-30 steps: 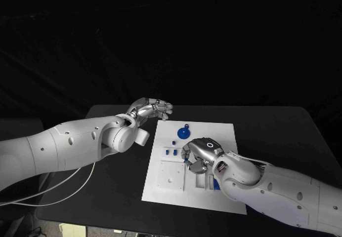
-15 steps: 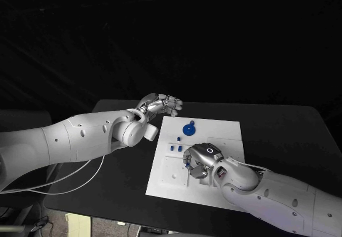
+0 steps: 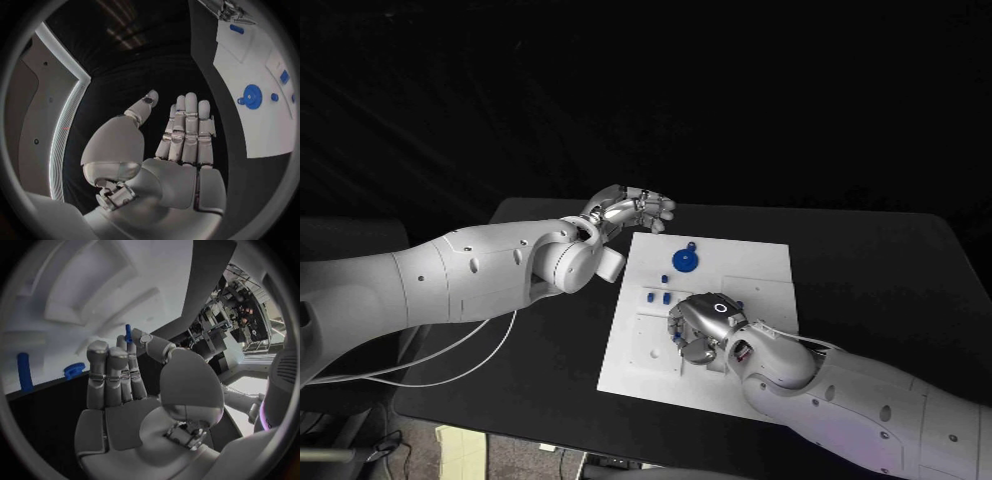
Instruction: Assemble the parts on the task board
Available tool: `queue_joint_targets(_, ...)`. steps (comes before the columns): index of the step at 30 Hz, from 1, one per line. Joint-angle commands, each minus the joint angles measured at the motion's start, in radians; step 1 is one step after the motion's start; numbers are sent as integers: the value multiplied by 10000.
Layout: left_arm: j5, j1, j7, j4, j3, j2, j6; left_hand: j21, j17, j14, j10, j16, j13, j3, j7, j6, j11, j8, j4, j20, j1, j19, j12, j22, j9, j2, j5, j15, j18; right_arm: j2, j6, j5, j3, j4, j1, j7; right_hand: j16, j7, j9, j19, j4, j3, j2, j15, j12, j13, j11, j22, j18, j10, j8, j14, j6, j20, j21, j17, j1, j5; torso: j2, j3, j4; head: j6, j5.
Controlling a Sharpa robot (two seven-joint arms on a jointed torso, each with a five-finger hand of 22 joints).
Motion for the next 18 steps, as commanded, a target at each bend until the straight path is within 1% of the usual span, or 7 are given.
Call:
queue_joint_targets(1, 55, 17, 116, 2, 9, 31, -10, -51, 16, 30, -62, -64, 2, -41, 4, -43, 6, 56, 27, 46, 51, 43, -33, 12, -10, 21, 10, 57, 105, 50, 121, -138, 2, -28, -41, 103, 66, 8, 15, -11, -19, 17, 50, -6, -23, 13, -153, 215, 634, 812, -4, -103, 55, -41, 53, -5, -12, -25, 5, 4, -9, -19, 34)
queue_joint_targets(7, 55, 17, 111, -4, 9, 33, -5, -55, 22, 30, -62, -72, 3, -40, 4, -45, 6, 57, 30, 47, 49, 44, -33, 13, -11, 21, 10, 58, 105, 91, 89, -142, 3, -91, -60, 89, 67, 9, 16, -15, -29, 15, 61, -6, -30, 22, -152, 213, 634, 813, -7, -105, 53, -42, 58, -8, -18, -24, 2, 10, -10, -50, 67)
queue_joint_targets(18, 55, 17, 101, -7, 8, 33, 1, -61, 31, 30, -63, -83, 4, -38, 5, -46, 6, 58, 34, 48, 48, 46, -33, 15, -13, 22, 10, 59, 105, 156, -162, -219, 6, -155, -60, -5, 68, 10, 18, -19, -42, 14, 70, -5, -39, 33, -152, 212, 634, 814, -9, -107, 52, -43, 65, -11, -21, -24, 4, 9, -7, -45, 95)
